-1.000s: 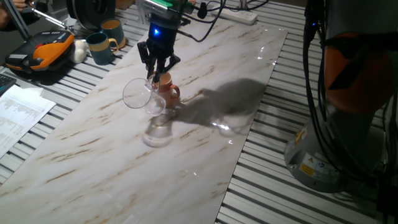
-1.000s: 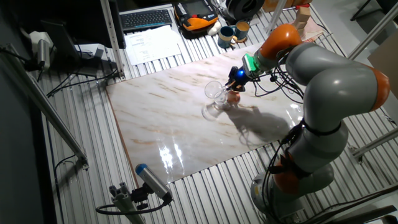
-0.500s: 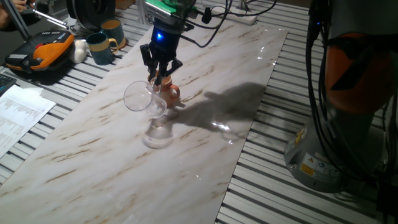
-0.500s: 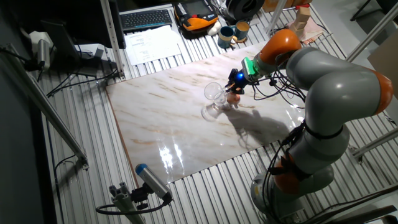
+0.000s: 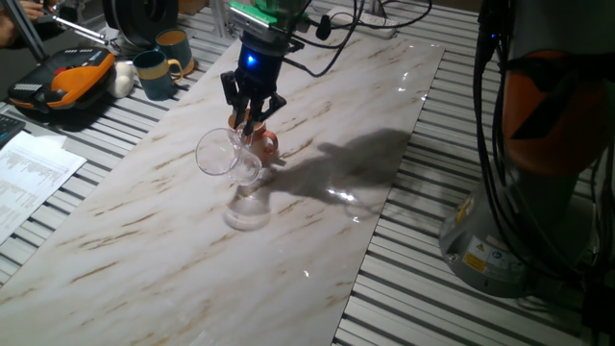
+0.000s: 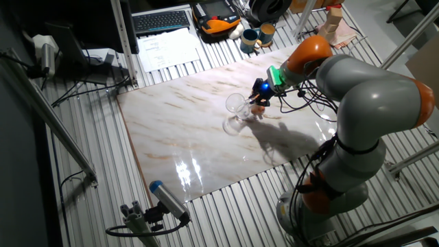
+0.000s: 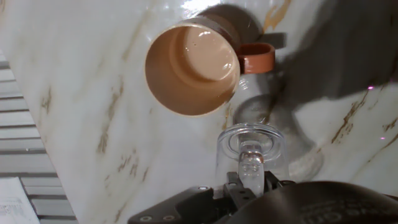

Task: Pour the water from one cup into another empty cup

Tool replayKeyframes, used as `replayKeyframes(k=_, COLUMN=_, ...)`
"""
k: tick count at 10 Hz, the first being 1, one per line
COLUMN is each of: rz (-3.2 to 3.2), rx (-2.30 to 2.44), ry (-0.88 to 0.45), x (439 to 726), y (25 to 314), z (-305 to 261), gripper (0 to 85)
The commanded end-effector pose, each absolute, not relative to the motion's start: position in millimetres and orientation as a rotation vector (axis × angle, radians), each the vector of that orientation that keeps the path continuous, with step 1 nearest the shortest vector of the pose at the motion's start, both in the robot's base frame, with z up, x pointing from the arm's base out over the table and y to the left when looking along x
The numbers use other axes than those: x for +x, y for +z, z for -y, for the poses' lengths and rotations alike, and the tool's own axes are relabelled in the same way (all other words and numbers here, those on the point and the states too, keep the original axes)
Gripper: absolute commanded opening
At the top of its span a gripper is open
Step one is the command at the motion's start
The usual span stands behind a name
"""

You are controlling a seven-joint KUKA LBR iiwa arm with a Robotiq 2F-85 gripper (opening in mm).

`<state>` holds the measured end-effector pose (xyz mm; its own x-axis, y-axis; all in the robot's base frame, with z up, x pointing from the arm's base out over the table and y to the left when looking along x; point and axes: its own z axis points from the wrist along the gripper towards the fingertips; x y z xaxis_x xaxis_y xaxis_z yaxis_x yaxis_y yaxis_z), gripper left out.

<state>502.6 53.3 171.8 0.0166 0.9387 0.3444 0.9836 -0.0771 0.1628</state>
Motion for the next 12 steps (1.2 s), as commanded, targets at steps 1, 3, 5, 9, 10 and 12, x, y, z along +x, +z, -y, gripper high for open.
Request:
replayKeyframes(k=1, rz=2.051, rx=-2.165, ry=-0.541, x=502.6, y=171.8, z=-53.3, gripper=0.0)
replayKeyframes(k=3, rz=2.051, rx=-2.179, ry=-0.528, x=502.6, y=171.1, z=-53.4, gripper=0.0)
replayKeyframes(k=5, rz=2.051, rx=-2.199, ry=-0.515, x=502.4, y=169.8, z=-53.8, gripper=0.0)
replayKeyframes(k=9, rz=2.078, rx=-2.258, ry=-0.424, x=505.7, y=168.1, z=-52.9, gripper=0.0)
replayKeyframes(k=10, rz=2.079, rx=-2.265, ry=-0.417, x=507.6, y=167.5, z=-52.4, gripper=0.0)
replayKeyframes(k=12, rz=2.07, rx=-2.288, ry=-0.423, x=509.9, y=168.1, z=-53.4, gripper=0.0)
